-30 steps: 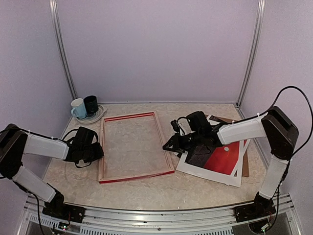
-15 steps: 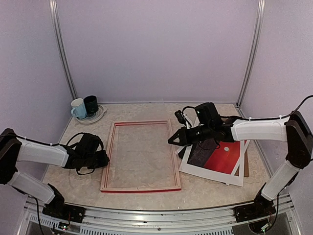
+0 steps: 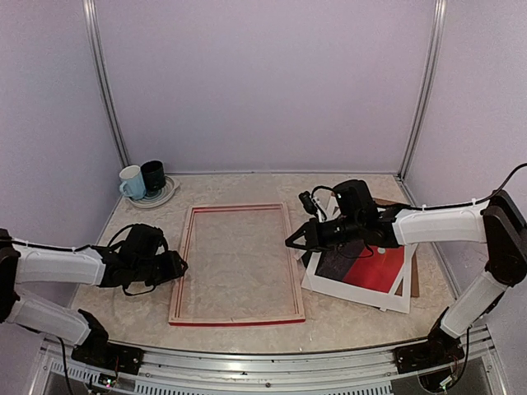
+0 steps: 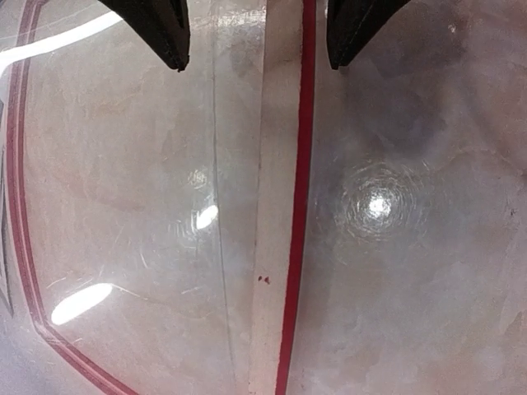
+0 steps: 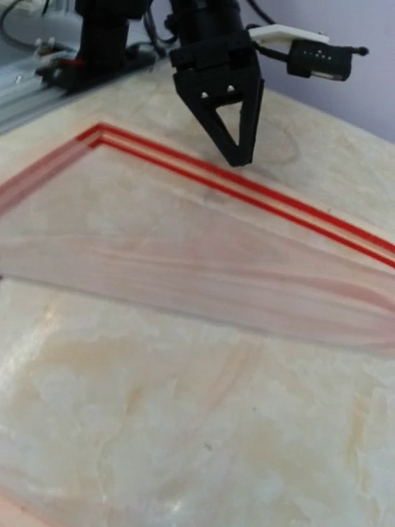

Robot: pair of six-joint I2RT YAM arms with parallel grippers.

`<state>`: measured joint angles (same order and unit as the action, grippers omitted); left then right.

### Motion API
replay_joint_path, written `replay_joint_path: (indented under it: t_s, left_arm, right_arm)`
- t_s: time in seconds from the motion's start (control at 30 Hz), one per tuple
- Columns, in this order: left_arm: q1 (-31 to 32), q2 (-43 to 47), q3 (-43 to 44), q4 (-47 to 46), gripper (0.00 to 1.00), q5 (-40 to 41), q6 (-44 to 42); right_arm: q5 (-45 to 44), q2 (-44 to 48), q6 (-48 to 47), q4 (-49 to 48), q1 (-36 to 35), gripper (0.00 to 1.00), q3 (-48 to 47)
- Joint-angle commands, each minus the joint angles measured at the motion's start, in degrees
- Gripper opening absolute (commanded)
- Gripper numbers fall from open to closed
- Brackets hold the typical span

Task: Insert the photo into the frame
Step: Adjust the frame body at the center of the board.

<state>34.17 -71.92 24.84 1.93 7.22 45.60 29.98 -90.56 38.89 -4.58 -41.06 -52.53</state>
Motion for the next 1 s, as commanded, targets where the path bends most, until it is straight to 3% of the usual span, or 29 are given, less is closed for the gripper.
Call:
replay_joint_path:
  t_s: [0.0,0.17,0.57,0.97]
  left_arm:
    - [0.3,4.9,-1.2,0.4,0.61,-0.3,1.7]
    - [0.3,12.4,-1.6,2.8,0.7,1.3,3.1]
    - [0.4,27.6,-1.4,10.2,0.8,3.7,5.0]
    - [0.5,31.8,-2.8,13.2,0.82,5.8,5.9]
  right_arm:
    - [1.9,-0.2,5.3,-6.9,0.3,0.0,0.5]
    - [2.4,0.3,9.7,-10.1,0.7,0.0,0.8]
    - [4.6,2.0,16.5,-16.9,0.9,0.0,-0.3]
    - [5.1,4.6,20.8,-21.9,-0.5,0.0,-2.2]
